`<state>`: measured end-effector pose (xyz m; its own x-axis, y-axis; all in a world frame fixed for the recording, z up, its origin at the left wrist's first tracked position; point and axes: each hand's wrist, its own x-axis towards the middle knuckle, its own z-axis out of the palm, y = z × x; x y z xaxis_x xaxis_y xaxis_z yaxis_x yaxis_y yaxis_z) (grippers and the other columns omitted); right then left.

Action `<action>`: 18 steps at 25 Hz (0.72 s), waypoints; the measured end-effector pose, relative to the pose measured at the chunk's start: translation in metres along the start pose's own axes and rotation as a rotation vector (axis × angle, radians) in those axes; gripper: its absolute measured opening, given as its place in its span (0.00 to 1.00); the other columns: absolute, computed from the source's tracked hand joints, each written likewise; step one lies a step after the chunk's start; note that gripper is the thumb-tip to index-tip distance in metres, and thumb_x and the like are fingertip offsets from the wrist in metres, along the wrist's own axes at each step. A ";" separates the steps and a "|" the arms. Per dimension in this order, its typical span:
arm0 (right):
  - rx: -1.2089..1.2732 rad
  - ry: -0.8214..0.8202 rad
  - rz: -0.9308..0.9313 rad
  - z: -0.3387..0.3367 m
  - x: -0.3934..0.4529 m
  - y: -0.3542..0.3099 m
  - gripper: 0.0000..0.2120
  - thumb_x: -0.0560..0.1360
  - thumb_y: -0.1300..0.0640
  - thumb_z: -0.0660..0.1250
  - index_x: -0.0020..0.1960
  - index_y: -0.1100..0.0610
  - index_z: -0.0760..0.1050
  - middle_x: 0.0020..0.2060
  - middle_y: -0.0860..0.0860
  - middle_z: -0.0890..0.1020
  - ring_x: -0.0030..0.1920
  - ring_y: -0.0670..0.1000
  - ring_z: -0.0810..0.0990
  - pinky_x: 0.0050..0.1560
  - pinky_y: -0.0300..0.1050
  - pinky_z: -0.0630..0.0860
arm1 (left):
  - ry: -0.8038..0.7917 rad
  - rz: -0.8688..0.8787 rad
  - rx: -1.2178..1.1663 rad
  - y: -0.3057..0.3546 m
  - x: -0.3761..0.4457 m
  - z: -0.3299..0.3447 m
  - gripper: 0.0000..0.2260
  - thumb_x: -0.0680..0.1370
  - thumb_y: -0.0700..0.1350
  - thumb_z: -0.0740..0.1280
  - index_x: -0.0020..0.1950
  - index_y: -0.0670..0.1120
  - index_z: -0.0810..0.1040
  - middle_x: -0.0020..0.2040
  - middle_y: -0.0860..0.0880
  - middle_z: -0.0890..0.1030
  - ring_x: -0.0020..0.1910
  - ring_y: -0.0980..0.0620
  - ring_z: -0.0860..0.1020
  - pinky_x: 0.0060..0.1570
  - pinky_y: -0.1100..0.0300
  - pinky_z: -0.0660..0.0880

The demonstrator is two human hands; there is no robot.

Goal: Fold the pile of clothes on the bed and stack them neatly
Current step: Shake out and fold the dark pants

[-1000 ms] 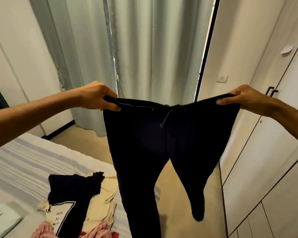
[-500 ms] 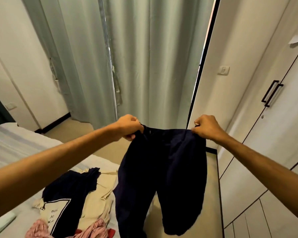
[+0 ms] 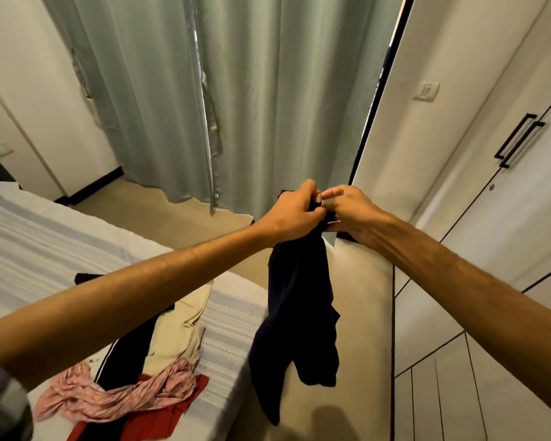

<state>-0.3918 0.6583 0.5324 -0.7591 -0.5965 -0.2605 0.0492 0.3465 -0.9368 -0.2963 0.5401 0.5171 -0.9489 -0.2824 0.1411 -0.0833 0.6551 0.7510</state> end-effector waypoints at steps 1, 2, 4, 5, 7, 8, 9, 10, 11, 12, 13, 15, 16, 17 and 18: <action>0.075 -0.078 0.062 -0.001 0.004 0.000 0.09 0.83 0.56 0.65 0.51 0.62 0.79 0.45 0.59 0.84 0.43 0.54 0.84 0.42 0.50 0.83 | 0.011 0.033 0.035 -0.001 0.000 0.001 0.08 0.83 0.46 0.66 0.53 0.46 0.68 0.41 0.51 0.77 0.39 0.55 0.75 0.34 0.70 0.70; 0.131 -0.141 0.127 -0.002 0.005 -0.002 0.15 0.82 0.49 0.65 0.47 0.61 0.80 0.41 0.57 0.83 0.41 0.54 0.83 0.44 0.50 0.82 | 0.016 0.062 0.054 -0.003 -0.001 0.001 0.08 0.83 0.46 0.68 0.54 0.45 0.70 0.42 0.51 0.78 0.40 0.54 0.76 0.36 0.70 0.71; 0.139 -0.226 0.174 -0.007 0.009 -0.004 0.17 0.80 0.46 0.67 0.43 0.60 0.79 0.36 0.54 0.82 0.36 0.52 0.82 0.43 0.47 0.81 | -0.023 0.082 0.018 -0.011 -0.002 0.004 0.11 0.81 0.44 0.70 0.60 0.43 0.73 0.48 0.50 0.83 0.46 0.54 0.81 0.47 0.67 0.77; 0.122 -0.250 0.158 -0.010 0.011 -0.003 0.15 0.80 0.51 0.67 0.41 0.60 0.80 0.36 0.54 0.81 0.36 0.51 0.81 0.43 0.45 0.81 | -0.065 0.085 -0.045 -0.016 -0.003 0.004 0.13 0.80 0.41 0.70 0.62 0.42 0.73 0.52 0.49 0.85 0.49 0.55 0.83 0.53 0.64 0.79; 0.121 -0.271 0.131 -0.018 0.015 0.000 0.13 0.79 0.61 0.66 0.39 0.61 0.84 0.38 0.56 0.82 0.40 0.53 0.81 0.50 0.46 0.80 | -0.123 0.139 -0.192 -0.026 -0.006 0.001 0.12 0.80 0.34 0.68 0.61 0.38 0.69 0.54 0.46 0.86 0.54 0.53 0.85 0.60 0.59 0.80; 0.116 -0.286 0.127 -0.022 0.018 0.002 0.11 0.79 0.63 0.66 0.43 0.64 0.85 0.41 0.58 0.82 0.44 0.55 0.82 0.52 0.47 0.81 | -0.124 0.184 -0.248 -0.032 -0.006 -0.001 0.11 0.80 0.31 0.66 0.58 0.36 0.66 0.53 0.44 0.86 0.55 0.50 0.85 0.61 0.55 0.81; 0.116 -0.322 0.118 -0.026 0.020 0.004 0.10 0.78 0.63 0.66 0.51 0.67 0.84 0.46 0.61 0.83 0.49 0.58 0.83 0.52 0.49 0.83 | -0.111 0.227 -0.275 -0.036 -0.006 -0.004 0.11 0.80 0.30 0.65 0.56 0.37 0.64 0.51 0.43 0.87 0.54 0.47 0.86 0.61 0.51 0.81; 0.115 -0.369 0.112 -0.028 0.021 0.004 0.14 0.77 0.64 0.66 0.59 0.71 0.81 0.51 0.62 0.82 0.53 0.59 0.82 0.53 0.51 0.84 | -0.089 0.251 -0.278 -0.038 -0.006 -0.007 0.12 0.80 0.30 0.66 0.55 0.38 0.64 0.49 0.43 0.87 0.52 0.46 0.87 0.58 0.49 0.82; 0.106 -0.423 0.107 -0.030 0.022 0.004 0.19 0.75 0.64 0.66 0.63 0.72 0.78 0.54 0.64 0.81 0.55 0.60 0.82 0.55 0.51 0.84 | -0.068 0.259 -0.274 -0.039 -0.004 -0.009 0.14 0.79 0.31 0.69 0.53 0.40 0.64 0.48 0.43 0.87 0.49 0.45 0.87 0.55 0.48 0.83; 0.081 -0.476 0.087 -0.028 0.022 0.002 0.20 0.74 0.66 0.67 0.64 0.73 0.76 0.55 0.64 0.81 0.56 0.60 0.82 0.56 0.50 0.83 | -0.049 0.259 -0.277 -0.037 -0.003 -0.011 0.16 0.78 0.32 0.71 0.52 0.42 0.64 0.47 0.42 0.87 0.45 0.45 0.87 0.51 0.47 0.84; 0.052 -0.506 0.058 -0.025 0.022 0.001 0.20 0.73 0.68 0.67 0.63 0.73 0.76 0.55 0.65 0.82 0.57 0.60 0.83 0.58 0.49 0.83 | -0.034 0.248 -0.287 -0.035 0.000 -0.013 0.18 0.77 0.33 0.73 0.51 0.44 0.64 0.46 0.42 0.86 0.42 0.44 0.87 0.47 0.47 0.85; 0.002 -0.494 0.013 -0.019 0.022 -0.001 0.18 0.74 0.73 0.68 0.64 0.73 0.78 0.58 0.64 0.84 0.60 0.60 0.84 0.62 0.49 0.82 | -0.010 0.225 -0.292 -0.029 0.006 -0.020 0.18 0.77 0.35 0.75 0.51 0.44 0.66 0.47 0.41 0.84 0.37 0.45 0.86 0.39 0.53 0.84; -0.023 -0.465 -0.007 -0.018 0.024 -0.002 0.18 0.74 0.74 0.69 0.63 0.71 0.79 0.59 0.64 0.84 0.62 0.60 0.84 0.63 0.50 0.81 | -0.005 0.231 -0.261 -0.026 0.009 -0.027 0.17 0.76 0.38 0.76 0.52 0.43 0.68 0.48 0.42 0.83 0.36 0.47 0.86 0.38 0.55 0.83; -0.059 -0.447 -0.035 -0.019 0.025 -0.004 0.17 0.75 0.74 0.69 0.63 0.69 0.80 0.58 0.63 0.85 0.61 0.60 0.84 0.63 0.50 0.81 | -0.007 0.257 -0.205 -0.025 0.012 -0.037 0.17 0.76 0.42 0.78 0.53 0.42 0.70 0.49 0.45 0.82 0.36 0.51 0.85 0.38 0.57 0.82; -0.107 -0.445 -0.070 -0.022 0.027 -0.006 0.16 0.75 0.73 0.70 0.63 0.68 0.81 0.56 0.62 0.86 0.60 0.61 0.84 0.61 0.50 0.82 | -0.016 0.291 -0.126 -0.025 0.015 -0.049 0.19 0.74 0.47 0.79 0.56 0.44 0.72 0.52 0.48 0.81 0.40 0.56 0.83 0.40 0.57 0.80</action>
<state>-0.4271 0.6557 0.5360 -0.4045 -0.8658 -0.2946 -0.0776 0.3535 -0.9322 -0.2939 0.4853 0.5321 -0.9322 -0.0839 0.3520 0.2296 0.6145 0.7547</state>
